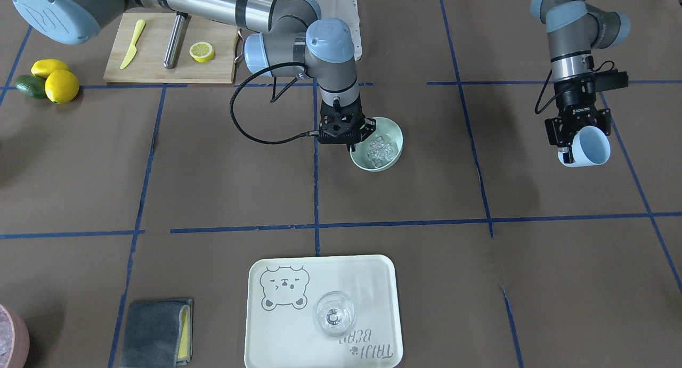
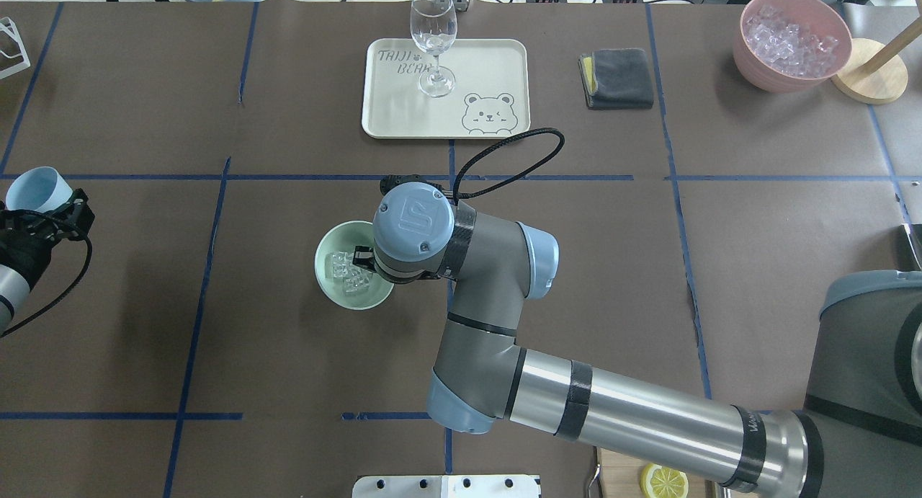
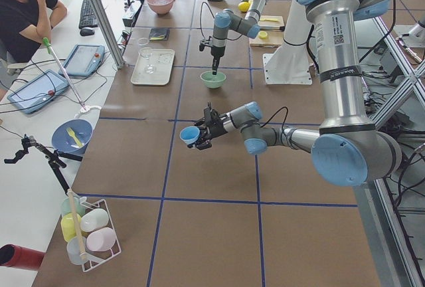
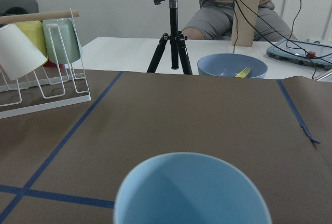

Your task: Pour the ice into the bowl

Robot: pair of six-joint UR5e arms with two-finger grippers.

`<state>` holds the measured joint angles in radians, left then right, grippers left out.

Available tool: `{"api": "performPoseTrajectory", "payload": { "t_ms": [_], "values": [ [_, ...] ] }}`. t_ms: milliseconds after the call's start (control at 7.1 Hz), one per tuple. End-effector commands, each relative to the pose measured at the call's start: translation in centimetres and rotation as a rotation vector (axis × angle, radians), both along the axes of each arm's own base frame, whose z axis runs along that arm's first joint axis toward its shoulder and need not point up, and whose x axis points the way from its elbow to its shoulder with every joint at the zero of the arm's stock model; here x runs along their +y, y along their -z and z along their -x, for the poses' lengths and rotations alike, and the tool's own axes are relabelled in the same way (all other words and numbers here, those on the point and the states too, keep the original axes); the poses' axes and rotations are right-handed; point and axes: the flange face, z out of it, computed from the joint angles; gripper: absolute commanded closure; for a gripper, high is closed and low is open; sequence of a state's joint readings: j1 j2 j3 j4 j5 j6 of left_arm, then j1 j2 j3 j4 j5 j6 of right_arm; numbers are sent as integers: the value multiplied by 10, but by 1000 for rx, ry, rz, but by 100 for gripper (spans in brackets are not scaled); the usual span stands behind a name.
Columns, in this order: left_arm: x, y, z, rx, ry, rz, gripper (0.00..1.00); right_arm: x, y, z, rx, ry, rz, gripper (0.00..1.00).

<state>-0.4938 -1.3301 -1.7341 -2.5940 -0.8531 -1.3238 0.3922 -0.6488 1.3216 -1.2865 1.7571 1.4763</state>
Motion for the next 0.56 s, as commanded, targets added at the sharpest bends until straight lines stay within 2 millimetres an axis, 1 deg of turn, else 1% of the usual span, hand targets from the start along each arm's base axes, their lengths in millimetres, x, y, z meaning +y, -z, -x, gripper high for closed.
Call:
{"api": "performPoseTrajectory", "payload": {
  "t_ms": [0,141,282,423],
  "values": [
    [0,-2,-1,-3,2,0,100,-7,23,-11,-48,-13,-8,100],
    [-1,-2,-1,-8,16,-9,100,-13,32,-21,-65,-18,-12,100],
    [-2,-2,0,-12,35,-20,100,-19,35,-30,-81,-2,4,100],
    [-3,-11,2,16,88,-16,100,-30,42,-48,-103,15,26,100]
  ]
}}
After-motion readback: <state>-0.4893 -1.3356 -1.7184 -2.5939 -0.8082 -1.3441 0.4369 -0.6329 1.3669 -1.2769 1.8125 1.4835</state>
